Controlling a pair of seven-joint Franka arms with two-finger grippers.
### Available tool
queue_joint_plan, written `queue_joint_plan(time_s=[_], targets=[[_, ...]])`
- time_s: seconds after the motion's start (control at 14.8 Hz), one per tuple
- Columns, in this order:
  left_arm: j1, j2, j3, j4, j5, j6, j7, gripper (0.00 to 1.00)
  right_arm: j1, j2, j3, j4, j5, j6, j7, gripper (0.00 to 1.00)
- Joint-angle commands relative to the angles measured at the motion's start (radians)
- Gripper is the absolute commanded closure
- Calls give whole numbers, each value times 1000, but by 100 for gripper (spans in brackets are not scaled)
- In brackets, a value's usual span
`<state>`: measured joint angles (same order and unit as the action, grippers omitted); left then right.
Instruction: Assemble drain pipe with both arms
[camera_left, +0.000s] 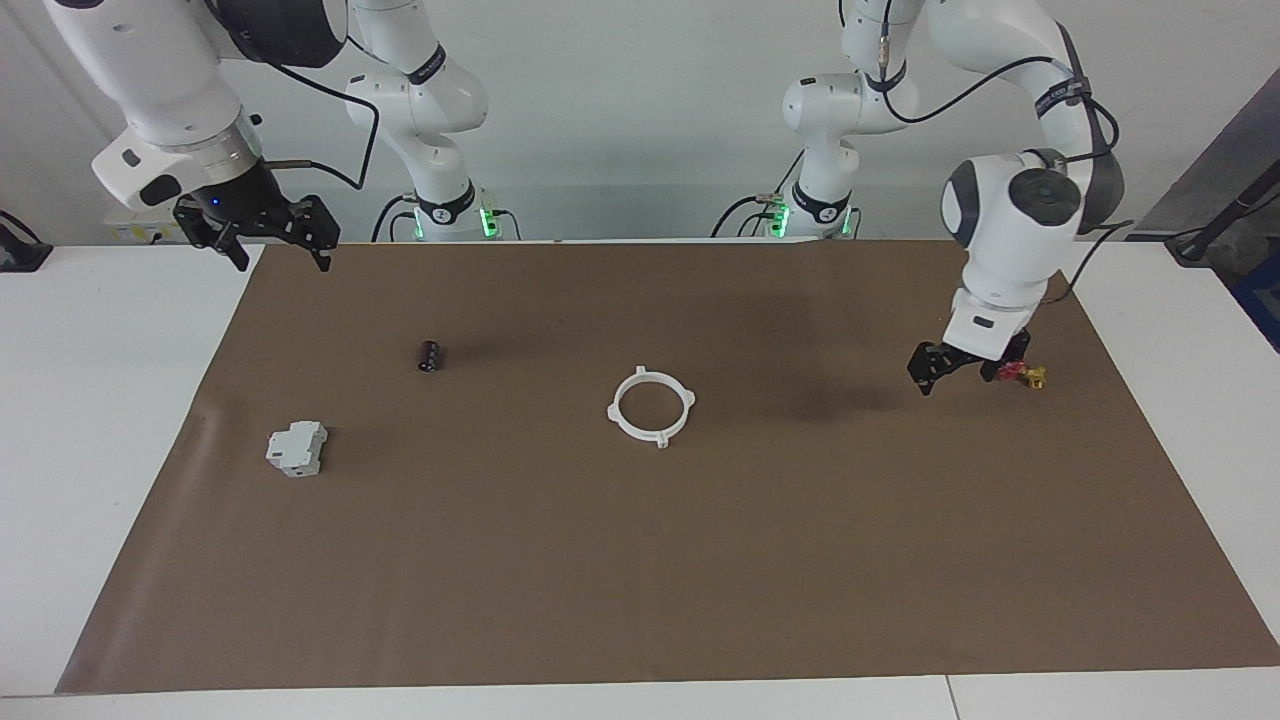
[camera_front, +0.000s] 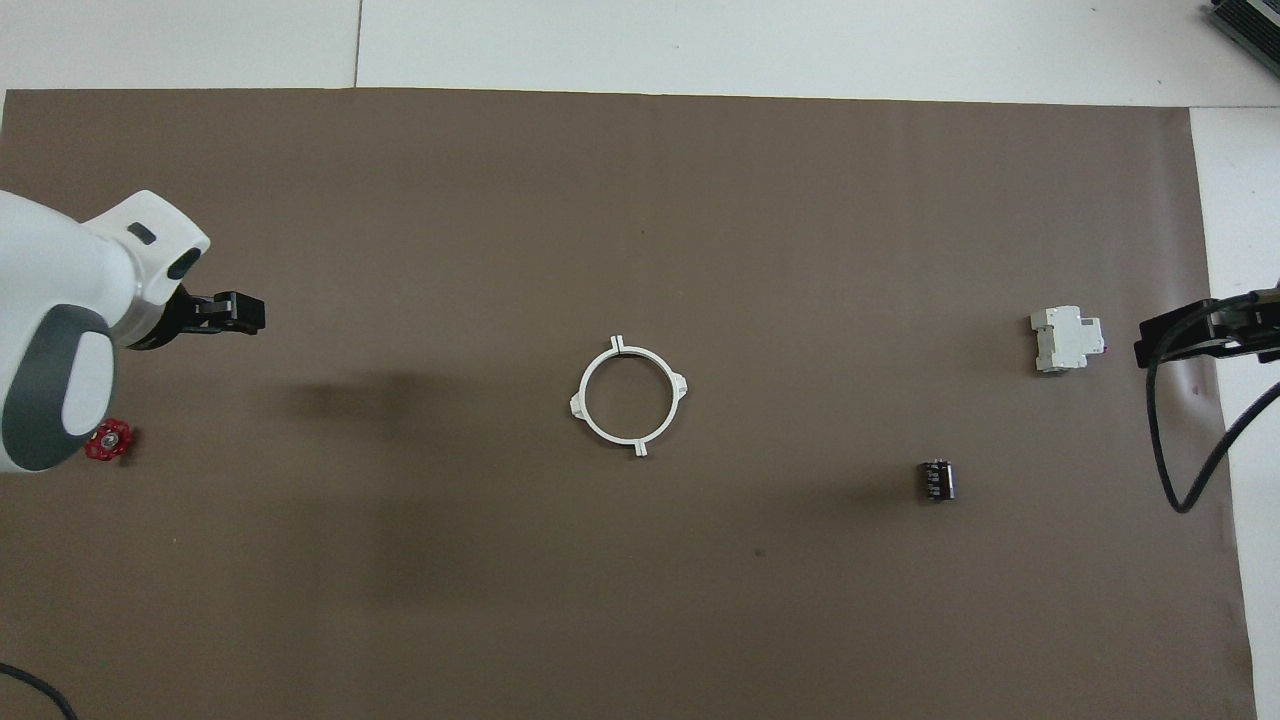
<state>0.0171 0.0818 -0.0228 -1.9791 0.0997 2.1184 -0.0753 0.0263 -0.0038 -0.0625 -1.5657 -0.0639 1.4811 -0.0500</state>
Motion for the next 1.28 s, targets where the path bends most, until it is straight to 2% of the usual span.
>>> queue_joint_plan(time_s=[0.0, 0.2, 0.47, 0.61, 0.81, 1.21], targets=[[107, -17, -9, 8, -109, -18, 222, 0, -9, -2, 3, 0, 4, 1, -27, 0], [123, -22, -9, 20, -124, -44, 252, 0, -9, -2, 3, 0, 4, 1, -27, 0], [110, -34, -14, 227, -126, -320, 238, 0, -9, -2, 3, 0, 4, 1, -27, 0], [106, -63, -23, 281, -127, -411, 230, 0, -9, -4, 3, 0, 4, 1, -27, 0], [84, -63, -66, 367, -143, -514, 141, 0, -9, -2, 3, 0, 4, 1, -27, 0], [37, -62, -91, 416, -103, -557, 117, 0, -9, -2, 3, 0, 4, 1, -27, 0]])
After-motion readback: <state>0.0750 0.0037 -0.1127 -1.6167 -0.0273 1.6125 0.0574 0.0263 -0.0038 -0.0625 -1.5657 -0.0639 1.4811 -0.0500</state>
